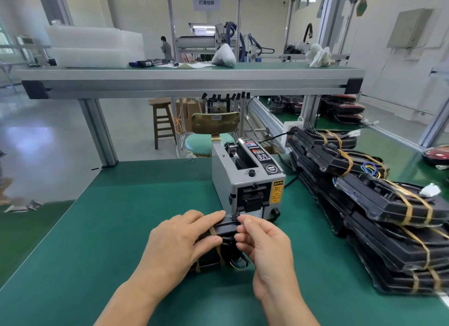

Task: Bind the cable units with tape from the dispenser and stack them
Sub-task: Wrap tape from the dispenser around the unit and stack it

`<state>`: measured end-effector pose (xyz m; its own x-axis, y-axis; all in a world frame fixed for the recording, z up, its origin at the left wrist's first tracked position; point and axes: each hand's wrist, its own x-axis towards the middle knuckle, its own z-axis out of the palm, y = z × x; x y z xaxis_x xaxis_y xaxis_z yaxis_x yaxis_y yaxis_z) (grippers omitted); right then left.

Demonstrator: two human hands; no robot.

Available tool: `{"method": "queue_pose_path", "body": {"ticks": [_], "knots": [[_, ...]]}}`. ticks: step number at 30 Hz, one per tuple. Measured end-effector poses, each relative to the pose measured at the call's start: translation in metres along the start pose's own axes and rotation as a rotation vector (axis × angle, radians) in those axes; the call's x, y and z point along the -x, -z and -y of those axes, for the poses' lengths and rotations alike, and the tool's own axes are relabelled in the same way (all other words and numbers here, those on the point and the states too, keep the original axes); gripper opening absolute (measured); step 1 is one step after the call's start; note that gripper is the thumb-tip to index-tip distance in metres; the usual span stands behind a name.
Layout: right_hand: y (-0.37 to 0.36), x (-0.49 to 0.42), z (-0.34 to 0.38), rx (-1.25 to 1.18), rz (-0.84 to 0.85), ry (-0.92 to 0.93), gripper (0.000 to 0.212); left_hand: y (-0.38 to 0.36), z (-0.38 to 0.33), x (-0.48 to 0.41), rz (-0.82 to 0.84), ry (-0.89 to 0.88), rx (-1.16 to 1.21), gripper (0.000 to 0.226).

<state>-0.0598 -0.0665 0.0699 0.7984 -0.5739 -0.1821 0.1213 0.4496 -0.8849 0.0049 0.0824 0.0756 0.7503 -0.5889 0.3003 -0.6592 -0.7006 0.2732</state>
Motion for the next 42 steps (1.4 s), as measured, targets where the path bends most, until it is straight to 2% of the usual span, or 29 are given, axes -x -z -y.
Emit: {"method": "queue_pose_path", "body": {"ticks": [5,10,14,18,22,25,28,30,33,37,40,42], "knots": [[0.001,-0.001,0.0,0.044,0.014,-0.005,0.018,0.0,-0.001,0.0,0.016,-0.003,-0.04,0.065],[0.001,-0.001,-0.001,0.076,0.012,0.003,0.019,0.002,-0.004,0.001,-0.018,-0.004,-0.025,0.056],[0.002,-0.002,-0.002,0.09,0.003,0.004,0.019,0.003,-0.003,0.0,0.021,-0.021,-0.056,0.056],[0.002,-0.003,-0.004,0.089,0.011,0.022,0.019,0.004,-0.004,0.0,0.001,-0.063,-0.078,0.04],[0.005,-0.004,-0.007,0.122,0.02,0.036,0.019,0.003,-0.001,-0.001,0.016,-0.08,-0.069,0.042],[0.011,-0.004,-0.008,0.251,0.014,0.13,0.02,0.003,-0.002,-0.001,-0.001,-0.096,-0.063,0.039],[0.021,-0.008,-0.007,0.547,-0.09,0.353,0.019,0.001,0.0,-0.002,0.008,-0.081,-0.051,0.042],[0.025,-0.012,-0.003,0.584,-0.134,0.41,0.016,0.0,0.001,-0.001,-0.002,-0.084,-0.051,0.044],[0.019,-0.019,0.002,0.532,-0.076,0.374,0.013,0.0,0.001,0.0,0.011,-0.087,-0.021,0.04],[0.005,-0.03,-0.009,0.738,0.067,0.385,0.018,0.001,0.001,0.002,0.019,-0.063,-0.003,0.043],[0.0,-0.036,-0.014,0.771,0.11,0.413,0.006,-0.001,0.004,0.003,-0.018,0.019,0.084,0.046],[0.0,-0.04,-0.016,0.752,0.114,0.45,0.016,-0.001,0.006,0.004,-0.05,0.048,0.106,0.046]]}}
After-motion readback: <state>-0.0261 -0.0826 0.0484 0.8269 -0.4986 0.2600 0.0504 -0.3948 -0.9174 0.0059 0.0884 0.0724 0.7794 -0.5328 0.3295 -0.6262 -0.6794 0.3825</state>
